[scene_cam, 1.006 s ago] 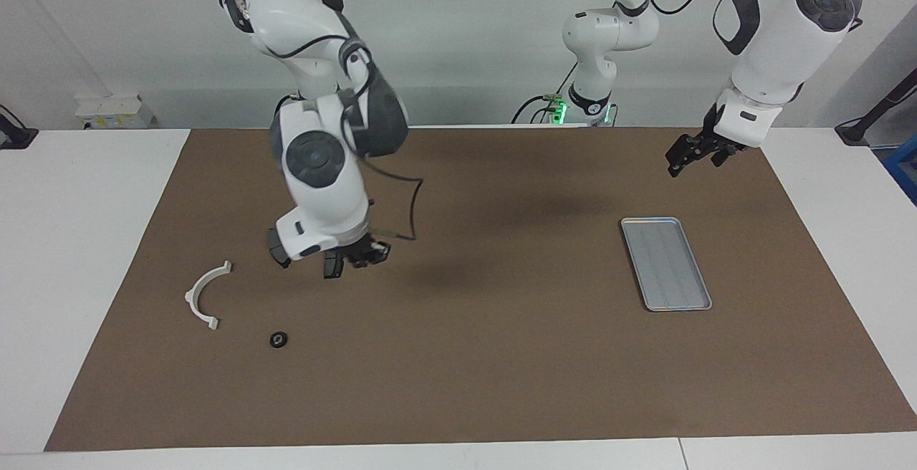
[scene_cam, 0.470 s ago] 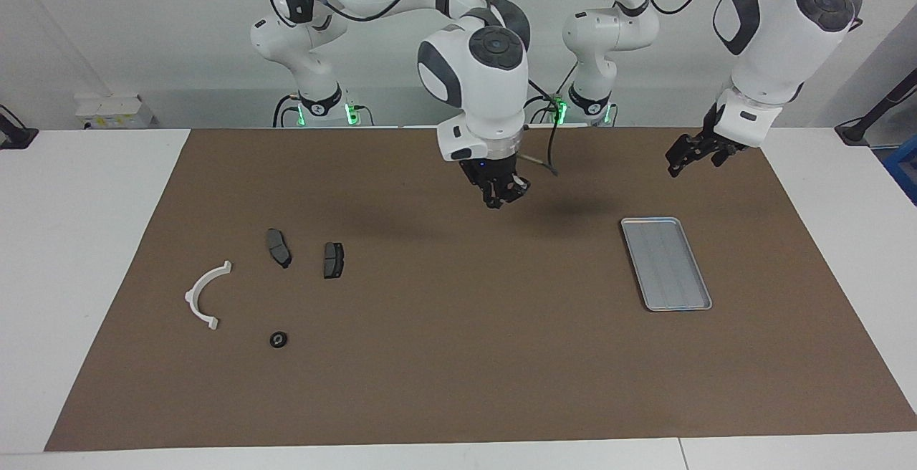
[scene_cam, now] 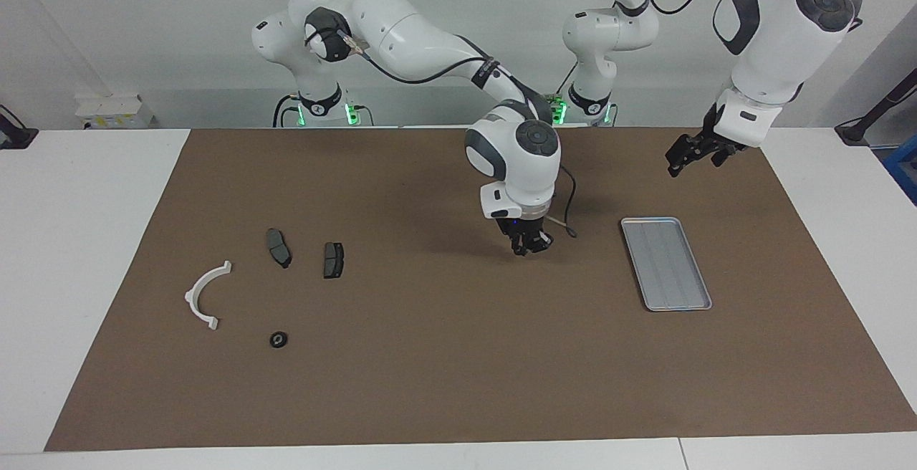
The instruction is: Pick bearing gear from pile to tray
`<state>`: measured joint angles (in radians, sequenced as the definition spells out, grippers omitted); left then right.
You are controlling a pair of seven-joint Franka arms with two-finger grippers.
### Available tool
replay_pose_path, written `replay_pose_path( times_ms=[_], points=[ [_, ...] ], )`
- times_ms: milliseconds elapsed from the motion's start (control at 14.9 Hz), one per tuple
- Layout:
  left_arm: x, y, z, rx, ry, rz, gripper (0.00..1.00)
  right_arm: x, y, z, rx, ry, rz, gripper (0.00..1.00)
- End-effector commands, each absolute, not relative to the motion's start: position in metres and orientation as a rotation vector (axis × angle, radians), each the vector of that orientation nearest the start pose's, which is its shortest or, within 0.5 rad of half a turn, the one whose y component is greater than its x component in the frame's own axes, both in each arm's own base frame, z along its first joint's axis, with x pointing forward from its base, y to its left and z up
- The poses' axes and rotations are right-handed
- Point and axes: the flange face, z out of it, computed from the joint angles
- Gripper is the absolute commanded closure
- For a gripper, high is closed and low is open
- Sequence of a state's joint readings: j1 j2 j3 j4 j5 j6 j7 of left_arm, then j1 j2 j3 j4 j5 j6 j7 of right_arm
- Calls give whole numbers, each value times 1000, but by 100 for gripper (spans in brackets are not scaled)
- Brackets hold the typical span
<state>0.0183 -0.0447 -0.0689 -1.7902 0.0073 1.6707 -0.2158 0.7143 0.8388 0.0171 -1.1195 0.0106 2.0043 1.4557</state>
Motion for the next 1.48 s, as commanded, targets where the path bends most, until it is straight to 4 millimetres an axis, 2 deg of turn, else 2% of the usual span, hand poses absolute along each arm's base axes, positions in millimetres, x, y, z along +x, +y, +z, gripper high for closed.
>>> replay_pose_path(
  times_ms=[0,134,335,403,470,537,604,671,805,939,1073,1208,1275,1409],
  points=[
    [533,-27,557,-3121,-251,90,0,580,515,299,-2881,1130,-59,100],
    [533,-27,557,-3121,-251,90,0,579,519,289,-2887,1121,-97,100],
    [533,-27,557,-3121,-251,88,0,578,518,285,-2906,1128,-90,100],
    [533,-27,556,-3121,-251,93,0,577,516,284,-2921,1135,-78,75],
    [533,-27,557,-3121,-251,90,0,577,515,287,-2935,1143,-69,34],
    [533,-27,556,-3121,-251,93,0,580,510,296,-2952,1158,-54,0],
    [533,-27,557,-3121,-251,90,0,585,503,313,-2972,1177,-34,0],
    [533,-27,557,-3121,-251,90,0,597,488,338,-2968,1188,-16,0],
    [533,-27,557,-3121,-251,90,0,616,447,397,-2988,1088,35,0],
    [533,-27,557,-3121,-251,90,0,643,368,458,-3015,903,108,0],
    [533,-27,557,-3121,-251,88,0,664,281,494,-3097,576,150,0],
    [533,-29,559,-3122,-244,86,0,686,203,502,-3128,348,160,0],
    [532,-38,559,-3123,-222,81,0,696,169,496,-3136,253,164,0],
    [535,-80,561,-3134,-228,-9,0,711,107,479,-3174,115,128,0]
  ],
)
